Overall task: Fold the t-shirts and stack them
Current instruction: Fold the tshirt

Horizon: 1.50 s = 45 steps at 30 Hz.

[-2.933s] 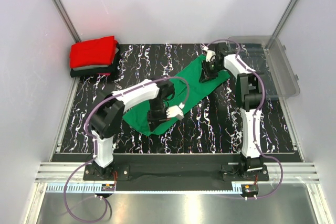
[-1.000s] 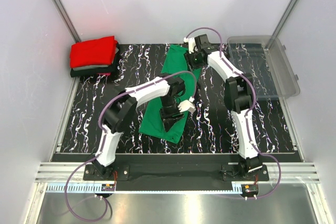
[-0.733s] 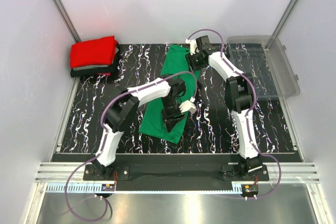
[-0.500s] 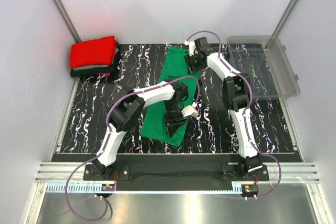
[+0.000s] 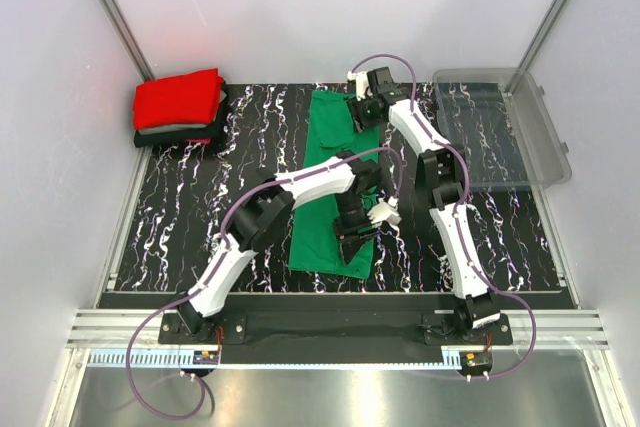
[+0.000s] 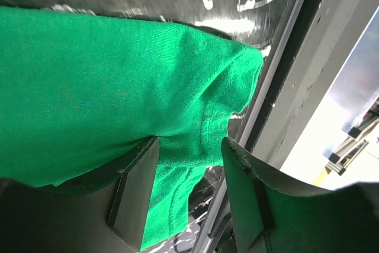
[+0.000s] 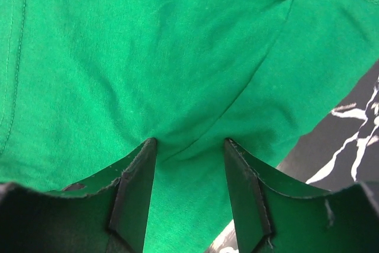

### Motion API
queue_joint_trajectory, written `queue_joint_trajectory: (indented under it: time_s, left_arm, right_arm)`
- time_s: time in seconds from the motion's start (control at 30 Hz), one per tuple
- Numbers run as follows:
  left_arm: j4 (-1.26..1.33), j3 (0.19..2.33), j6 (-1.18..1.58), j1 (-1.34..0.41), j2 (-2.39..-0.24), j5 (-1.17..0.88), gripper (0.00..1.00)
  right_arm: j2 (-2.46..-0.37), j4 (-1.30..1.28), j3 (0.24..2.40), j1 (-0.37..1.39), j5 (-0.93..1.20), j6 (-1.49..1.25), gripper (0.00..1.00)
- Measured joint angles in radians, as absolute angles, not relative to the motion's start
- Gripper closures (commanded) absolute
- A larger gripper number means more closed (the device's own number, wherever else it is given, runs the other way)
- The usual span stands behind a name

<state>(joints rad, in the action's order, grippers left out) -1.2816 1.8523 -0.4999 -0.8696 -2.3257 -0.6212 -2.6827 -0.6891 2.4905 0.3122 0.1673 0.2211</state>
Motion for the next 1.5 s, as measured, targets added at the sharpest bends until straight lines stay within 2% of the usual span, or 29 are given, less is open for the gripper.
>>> queue_joint_trajectory:
  time_s: [0.3, 0.47, 0.67, 0.73, 0.77, 0.87, 0.97, 1.2, 1.27, 1.37, 1.4, 1.5]
  left_arm:
    - [-1.285, 1.992, -0.463, -0.848, -2.389, -0.616, 0.46]
    - [-1.251, 2.018, -0.466, -0.845, -2.366, -0.569, 0.44]
    - [-1.261, 2.008, -0.436, -0.782, -2.121, -0.528, 0.24]
    - [-1.247, 1.976, -0.387, -0.706, -1.988, -0.542, 0.04]
    - [-1.224, 1.937, -0.356, -0.659, -1.921, -0.551, 0.01]
    - [-1.186, 1.797, -0.243, -0.475, -1.749, -0.583, 0.01]
    - [-1.131, 1.625, -0.133, -0.325, -1.691, -0.645, 0.01]
    - [-1.005, 1.216, 0.107, -0.188, -1.712, -0.791, 0.01]
    - [-0.97, 1.158, 0.157, -0.167, -1.712, -0.828, 0.05]
    - [-0.933, 1.129, 0.208, -0.146, -1.712, -0.868, 0.29]
    - [-0.92, 1.124, 0.216, -0.142, -1.712, -0.876, 0.42]
    - [-0.888, 1.105, 0.247, -0.136, -1.731, -0.894, 0.49]
  right_arm:
    - [-2.737, -0.65, 2.568, 0.312, 0.156, 0.235, 0.41]
    - [-2.709, -0.632, 2.523, 0.312, 0.139, 0.236, 0.39]
    - [-2.413, -0.642, 2.181, 0.305, 0.124, 0.183, 0.39]
    - [-2.225, -0.651, 2.002, 0.299, 0.152, 0.134, 0.39]
    - [-2.132, -0.656, 1.922, 0.296, 0.171, 0.11, 0.39]
    - [-1.873, -0.67, 1.733, 0.289, 0.266, 0.032, 0.4]
    - [-1.707, -0.689, 1.591, 0.288, 0.366, -0.052, 0.41]
    - [-1.634, -0.722, 1.139, 0.293, 0.509, -0.212, 0.42]
    - [-1.633, -0.754, 1.025, 0.296, 0.52, -0.247, 0.44]
    - [-1.606, -0.767, 0.918, 0.297, 0.53, -0.292, 0.45]
    - [-1.59, -0.768, 0.892, 0.297, 0.535, -0.308, 0.45]
    - [-1.551, -0.751, 0.836, 0.299, 0.544, -0.354, 0.46]
